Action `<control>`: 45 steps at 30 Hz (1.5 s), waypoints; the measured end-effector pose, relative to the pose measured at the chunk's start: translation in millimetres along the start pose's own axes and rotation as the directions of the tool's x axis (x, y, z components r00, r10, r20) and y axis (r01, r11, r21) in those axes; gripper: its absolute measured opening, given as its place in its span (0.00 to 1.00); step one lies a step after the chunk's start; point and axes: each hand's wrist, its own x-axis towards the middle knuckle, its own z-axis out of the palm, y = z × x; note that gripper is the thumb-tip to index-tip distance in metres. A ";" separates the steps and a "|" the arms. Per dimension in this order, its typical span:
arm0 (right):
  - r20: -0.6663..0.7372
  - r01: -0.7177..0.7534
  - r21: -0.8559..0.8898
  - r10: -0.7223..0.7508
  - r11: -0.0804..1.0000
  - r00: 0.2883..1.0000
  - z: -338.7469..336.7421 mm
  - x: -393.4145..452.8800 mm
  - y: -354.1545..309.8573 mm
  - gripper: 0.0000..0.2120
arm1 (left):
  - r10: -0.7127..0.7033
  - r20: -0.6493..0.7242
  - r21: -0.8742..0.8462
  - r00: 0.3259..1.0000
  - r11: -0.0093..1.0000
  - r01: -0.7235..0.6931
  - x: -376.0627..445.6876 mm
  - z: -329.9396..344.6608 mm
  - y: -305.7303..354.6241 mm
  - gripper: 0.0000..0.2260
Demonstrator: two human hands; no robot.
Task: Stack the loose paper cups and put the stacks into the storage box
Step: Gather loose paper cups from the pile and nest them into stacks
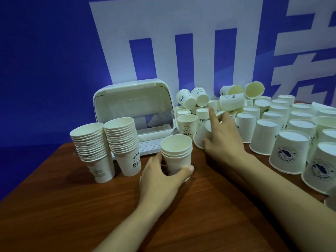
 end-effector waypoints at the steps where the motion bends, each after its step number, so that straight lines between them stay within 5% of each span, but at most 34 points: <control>1: -0.048 -0.007 0.000 0.007 1.000 0.999 -2.5 -0.3 -0.7 0.36 | 0.001 0.002 0.000 1.000 1.000 -0.001 0.0 0.0 -0.1 0.37; 4: -0.065 -0.021 0.032 0.023 0.999 0.998 -11.5 -2.6 -0.1 0.24 | 0.005 0.005 0.002 1.000 1.000 -0.005 0.2 0.5 -1.4 0.36; 9: -0.012 -0.096 0.187 0.100 0.978 0.995 -26.6 3.8 -7.1 0.27 | 0.010 -0.002 -0.004 1.000 1.000 -0.010 0.2 0.0 -2.0 0.35; 15: -0.058 -0.127 0.626 0.208 0.769 0.976 -47.3 2.8 -23.9 0.31 | 0.007 0.006 0.006 1.000 1.000 -0.007 0.3 -0.6 -0.8 0.38; 18: -0.017 -0.078 0.738 0.135 0.670 0.991 -50.9 -1.1 -37.0 0.21 | 0.011 0.012 0.007 1.000 1.000 -0.011 0.4 -0.4 -0.6 0.39; 24: 0.064 0.031 0.751 -0.120 0.660 0.991 -37.1 -9.1 -52.4 0.24 | 0.007 0.023 0.011 1.000 1.000 -0.007 0.4 -0.2 -0.5 0.41; 28: 0.149 0.080 0.607 -0.212 0.791 0.966 -31.4 -9.4 -49.2 0.23 | 0.008 0.027 -0.008 1.000 1.000 -0.008 0.4 -0.2 -0.6 0.36; 31: 0.181 0.111 0.505 -0.231 0.856 0.956 -29.2 -6.8 -45.4 0.30 | 0.009 0.011 -0.004 1.000 1.000 -0.009 1.2 -0.1 -0.8 0.36; 33: 0.206 0.061 0.614 -0.235 0.787 0.950 -34.3 -6.5 -42.7 0.34 | 0.011 0.006 0.005 1.000 1.000 -0.011 1.4 0.2 -1.3 0.37; 36: 0.172 -0.099 0.826 -0.082 0.555 0.982 -34.4 -4.6 -36.3 0.25 | 0.009 0.010 0.014 1.000 1.000 -0.009 1.8 1.1 -2.3 0.35; 40: -0.100 -0.084 0.486 0.150 0.870 0.984 -3.1 1.3 -1.7 0.21 | 0.000 0.020 0.019 1.000 1.000 0.000 1.3 1.5 -2.2 0.35; 45: 0.161 -0.160 0.140 0.137 0.977 0.977 18.0 -1.6 32.1 0.36 | -0.013 0.017 0.007 1.000 1.000 0.013 0.0 1.1 -0.8 0.36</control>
